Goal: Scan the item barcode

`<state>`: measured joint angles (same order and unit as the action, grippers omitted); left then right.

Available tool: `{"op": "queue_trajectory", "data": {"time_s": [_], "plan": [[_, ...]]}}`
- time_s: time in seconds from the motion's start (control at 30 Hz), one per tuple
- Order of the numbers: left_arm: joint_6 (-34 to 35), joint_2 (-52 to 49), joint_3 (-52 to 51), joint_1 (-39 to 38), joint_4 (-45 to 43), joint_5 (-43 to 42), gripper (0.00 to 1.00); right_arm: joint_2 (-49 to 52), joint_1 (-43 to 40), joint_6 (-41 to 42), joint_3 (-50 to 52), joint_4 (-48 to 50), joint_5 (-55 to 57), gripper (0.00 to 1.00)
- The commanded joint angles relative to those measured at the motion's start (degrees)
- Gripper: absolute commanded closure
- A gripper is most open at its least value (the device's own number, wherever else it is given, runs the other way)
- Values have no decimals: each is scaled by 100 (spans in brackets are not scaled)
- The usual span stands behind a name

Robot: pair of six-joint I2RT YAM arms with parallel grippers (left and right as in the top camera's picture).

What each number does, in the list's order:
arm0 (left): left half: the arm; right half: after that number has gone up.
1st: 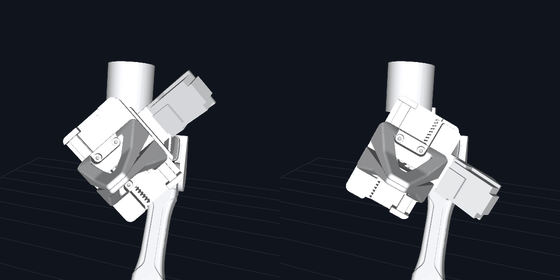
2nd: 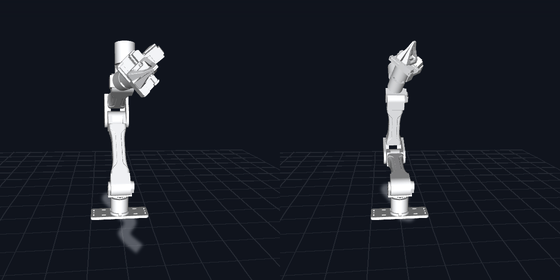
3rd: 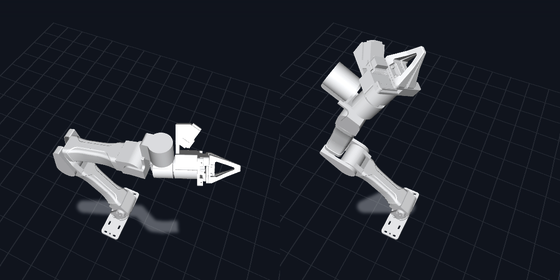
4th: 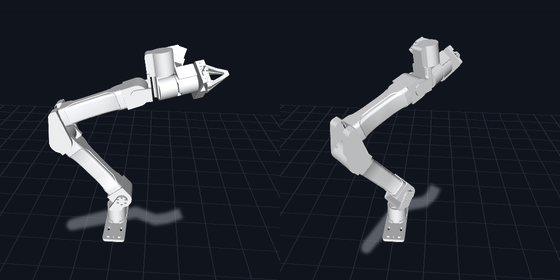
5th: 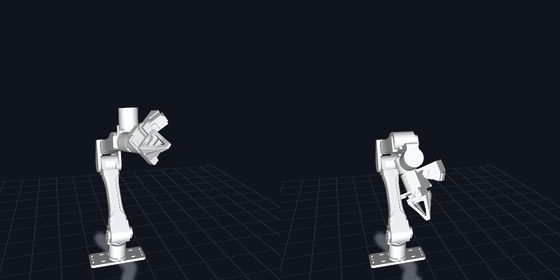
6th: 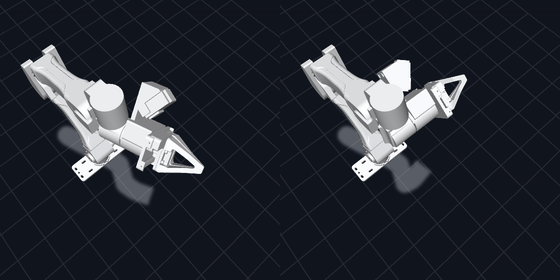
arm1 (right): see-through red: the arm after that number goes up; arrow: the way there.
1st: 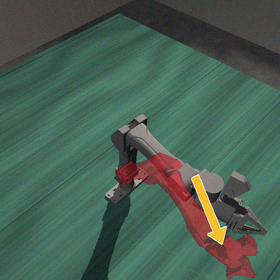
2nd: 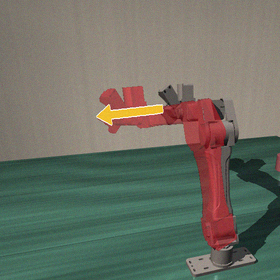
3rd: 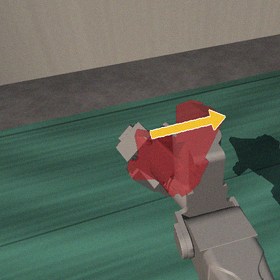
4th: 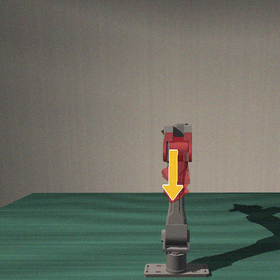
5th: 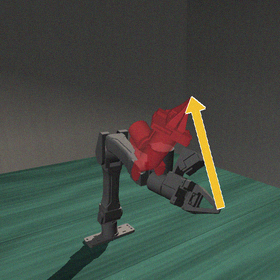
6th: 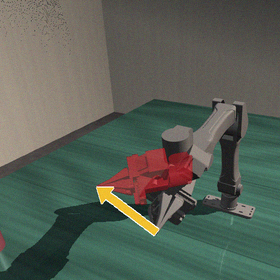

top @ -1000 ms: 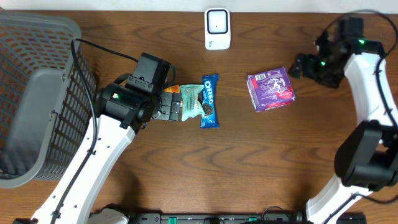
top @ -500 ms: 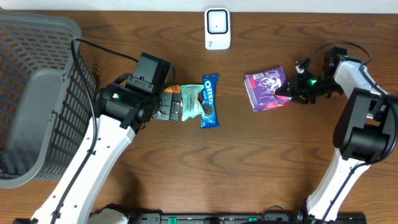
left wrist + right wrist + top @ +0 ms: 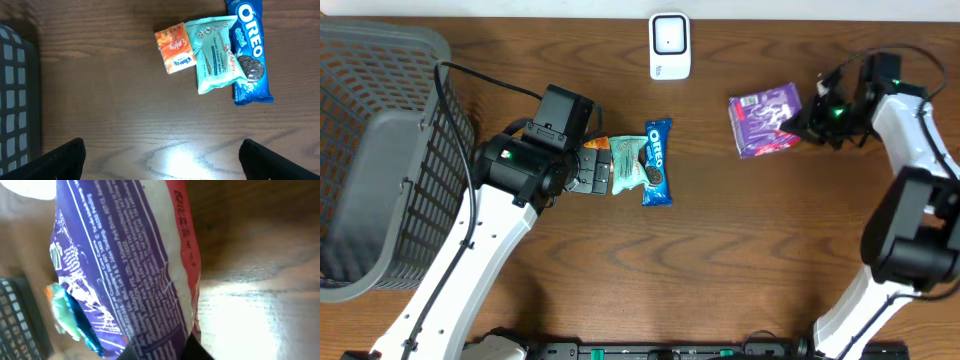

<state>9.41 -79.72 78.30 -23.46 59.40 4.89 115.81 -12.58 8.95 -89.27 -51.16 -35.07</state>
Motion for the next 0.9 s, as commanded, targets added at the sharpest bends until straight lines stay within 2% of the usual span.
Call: {"op": "queue_trajectory", "data": {"time_s": [0.0, 0.13, 0.2, 0.27, 0.33, 0.5, 0.67, 0.73, 0.87], "plan": [[76, -22, -11, 2, 13, 52, 2, -151, 195, 444, -37, 0, 48, 83], [76, -22, -11, 2, 13, 52, 2, -114, 328, 1091, 103, 70, 433, 83], [76, -22, -11, 2, 13, 52, 2, -114, 380, 1290, 155, 4, 1047, 42], [76, -22, -11, 2, 13, 52, 2, -114, 378, 1287, 155, -157, 1279, 26], [76, -22, -11, 2, 13, 52, 2, -118, 365, 1285, 136, -216, 1381, 23], [76, -22, -11, 2, 13, 52, 2, -238, 280, 1108, -361, -774, 1757, 22], [76, -22, -11, 2, 13, 52, 2, -514, 575, 1040, -518, -813, 1696, 26], [76, -22, -11, 2, 13, 52, 2, -560, 826, 776, -518, -634, 1696, 31], [76, -22, -11, 2, 13, 52, 2, -476, 1209, 378, -501, -367, 1690, 34]]}}
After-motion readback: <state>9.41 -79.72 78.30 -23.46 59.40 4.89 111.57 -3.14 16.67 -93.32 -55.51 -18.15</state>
